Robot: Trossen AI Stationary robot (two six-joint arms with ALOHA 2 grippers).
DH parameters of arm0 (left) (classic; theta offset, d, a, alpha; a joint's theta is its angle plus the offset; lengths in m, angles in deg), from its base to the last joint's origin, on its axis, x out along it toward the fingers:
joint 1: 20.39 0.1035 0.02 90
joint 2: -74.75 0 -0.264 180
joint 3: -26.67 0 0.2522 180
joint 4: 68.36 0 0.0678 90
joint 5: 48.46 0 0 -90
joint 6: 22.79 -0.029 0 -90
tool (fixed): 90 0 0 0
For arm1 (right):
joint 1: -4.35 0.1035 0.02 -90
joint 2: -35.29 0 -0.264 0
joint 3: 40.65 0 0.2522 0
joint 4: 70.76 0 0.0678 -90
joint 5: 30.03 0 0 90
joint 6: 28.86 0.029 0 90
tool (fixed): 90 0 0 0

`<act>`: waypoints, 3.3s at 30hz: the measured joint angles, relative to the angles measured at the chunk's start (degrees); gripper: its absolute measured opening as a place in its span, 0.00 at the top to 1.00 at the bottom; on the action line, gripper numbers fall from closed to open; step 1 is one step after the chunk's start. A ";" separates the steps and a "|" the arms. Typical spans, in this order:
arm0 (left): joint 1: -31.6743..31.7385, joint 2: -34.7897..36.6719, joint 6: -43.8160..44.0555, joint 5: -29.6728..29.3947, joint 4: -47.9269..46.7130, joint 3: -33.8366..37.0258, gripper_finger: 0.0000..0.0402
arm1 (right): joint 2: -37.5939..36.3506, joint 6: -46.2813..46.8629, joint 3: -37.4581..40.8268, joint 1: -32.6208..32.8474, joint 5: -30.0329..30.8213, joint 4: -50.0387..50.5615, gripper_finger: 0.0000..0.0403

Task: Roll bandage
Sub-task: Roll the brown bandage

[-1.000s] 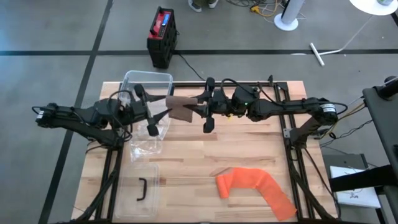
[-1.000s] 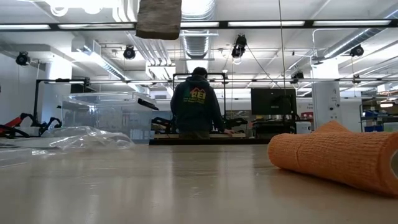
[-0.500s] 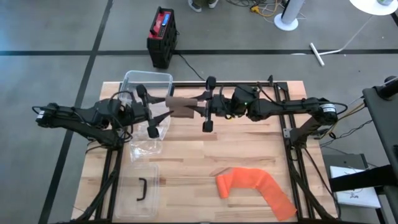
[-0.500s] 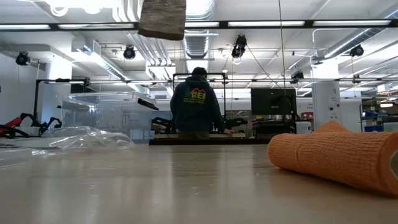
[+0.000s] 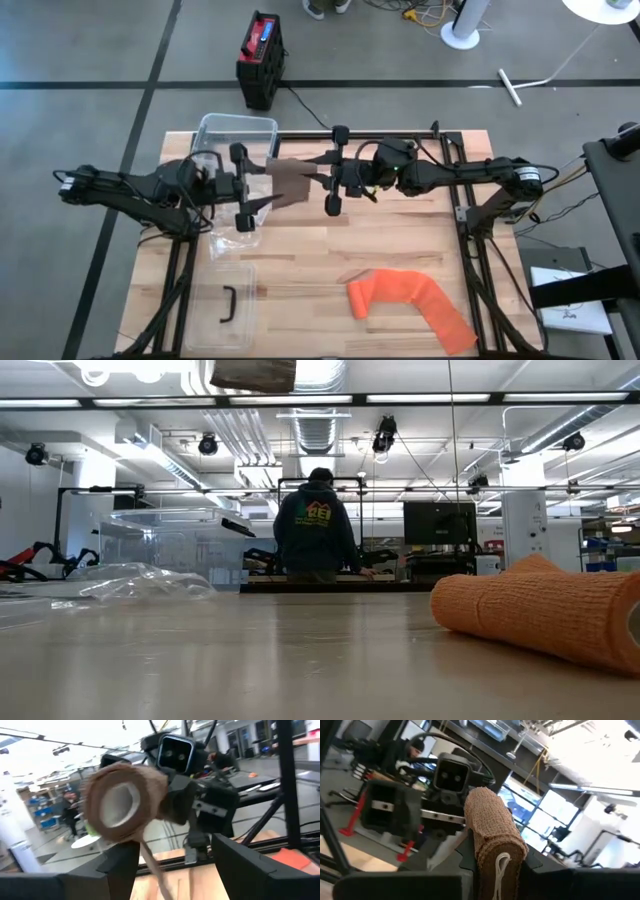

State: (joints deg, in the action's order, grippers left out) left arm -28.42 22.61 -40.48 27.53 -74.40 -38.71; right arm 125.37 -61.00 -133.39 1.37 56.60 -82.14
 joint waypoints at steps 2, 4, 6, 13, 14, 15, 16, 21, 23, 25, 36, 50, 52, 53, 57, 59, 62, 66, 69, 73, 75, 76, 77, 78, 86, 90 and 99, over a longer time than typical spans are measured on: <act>0.00 -0.30 -0.45 0.07 0.14 0.00 0.41 | 0.00 -1.30 0.00 0.00 0.32 0.00 0.87; 0.00 -0.36 -1.16 0.04 0.00 0.00 0.41 | 0.00 -1.56 0.00 0.00 -0.03 0.01 0.87; 0.00 0.00 -1.59 -0.27 -0.66 0.00 0.42 | 0.00 -0.63 0.00 -0.02 -2.38 0.04 0.87; 0.82 1.24 -6.43 -2.15 -1.00 0.00 0.46 | 0.00 7.20 -0.26 0.14 -10.33 -0.52 0.87; 1.25 1.14 -6.89 -1.61 -0.97 0.00 0.46 | 0.00 7.60 -0.28 0.11 -10.67 -0.59 0.87; 1.75 0.96 -7.21 -0.73 -0.95 0.00 0.46 | 0.00 7.67 -0.28 0.11 -10.60 -0.58 0.87; 2.35 0.66 -7.32 0.68 -0.65 0.00 0.46 | 0.00 7.58 -0.28 0.09 -10.58 -0.52 0.87; 5.17 -1.79 -8.79 9.30 0.90 0.00 0.44 | 0.00 7.55 -0.28 -0.32 -10.62 -0.52 0.87; 5.80 -2.79 -8.83 9.52 2.50 0.00 0.42 | 0.00 7.58 -0.28 -0.44 -10.58 -0.43 0.86; 6.11 -3.77 -8.83 9.53 3.90 0.00 0.41 | 0.00 7.36 -0.28 -0.46 -10.13 -0.39 0.86; 5.99 -4.69 -6.37 14.72 4.53 0.00 0.40 | 0.00 0.55 -0.28 -0.44 -5.80 0.95 0.87; 5.73 -4.57 -5.53 18.50 4.81 0.00 0.45 | 0.00 -6.45 -0.31 -0.57 -5.53 0.03 0.87; 5.70 -4.43 -5.53 18.14 4.35 0.00 0.44 | 0.01 -6.52 -0.31 -0.59 -5.49 -0.07 0.87; 5.70 -4.26 -5.42 17.73 3.92 0.00 0.44 | 0.00 -6.87 -0.31 -0.55 -5.49 -0.07 0.87; 5.70 -3.18 -0.38 17.32 3.81 0.00 0.40 | 0.00 -10.34 -0.31 -0.55 -5.42 -0.09 0.87; 5.70 -2.69 2.72 17.30 3.24 0.00 0.38 | 0.00 -12.74 -0.31 -0.55 -5.40 -0.34 0.87; 5.70 -2.40 3.87 17.28 1.42 0.00 0.35 | 0.01 -15.89 -0.31 -0.55 -5.45 -0.70 0.87; 5.62 -2.25 4.85 17.74 0.86 -0.02 0.31 | 0.01 -18.80 -0.31 -0.55 -5.46 -0.79 0.87; 5.62 -1.73 5.57 17.78 0.86 -0.02 0.30 | 0.00 -20.55 -0.31 -0.55 -5.42 -0.90 0.87; 5.62 -0.44 10.39 17.90 1.11 -0.02 0.28 | 0.02 -24.58 -0.31 -0.55 -4.07 -0.87 0.87; 5.62 0.25 13.00 17.95 0.55 -0.02 0.27 | 0.00 -26.19 -0.31 -0.55 -4.03 -0.87 0.87; 5.62 0.68 13.95 17.98 0.09 -0.02 0.27 | 0.00 -27.19 -0.31 -0.55 -4.03 -0.86 0.87; 5.62 1.14 14.99 17.98 -0.47 0.00 0.26 | 0.01 -28.00 -0.31 -0.55 -4.01 -0.85 0.87; 5.62 1.61 16.18 18.00 -0.80 0.00 0.26 | 0.00 -28.91 -0.31 -0.55 -4.02 -0.87 0.87; 5.88 4.72 22.63 15.76 -1.32 -0.02 0.26 | 0.00 -33.96 -0.31 -0.55 -3.92 -0.48 0.86; 5.93 4.88 17.39 6.95 -1.22 -0.01 0.25 | 0.00 -33.94 -0.31 -0.55 -3.94 -0.21 0.87; 6.42 1.33 17.97 10.15 -7.61 -7.43 0.21 | 0.02 -33.61 -0.31 -0.81 -4.07 0.37 0.87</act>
State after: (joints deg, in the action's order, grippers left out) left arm -22.01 23.94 -22.51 37.68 -82.01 -46.14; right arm 125.39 -94.61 -133.69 0.56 52.53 -81.77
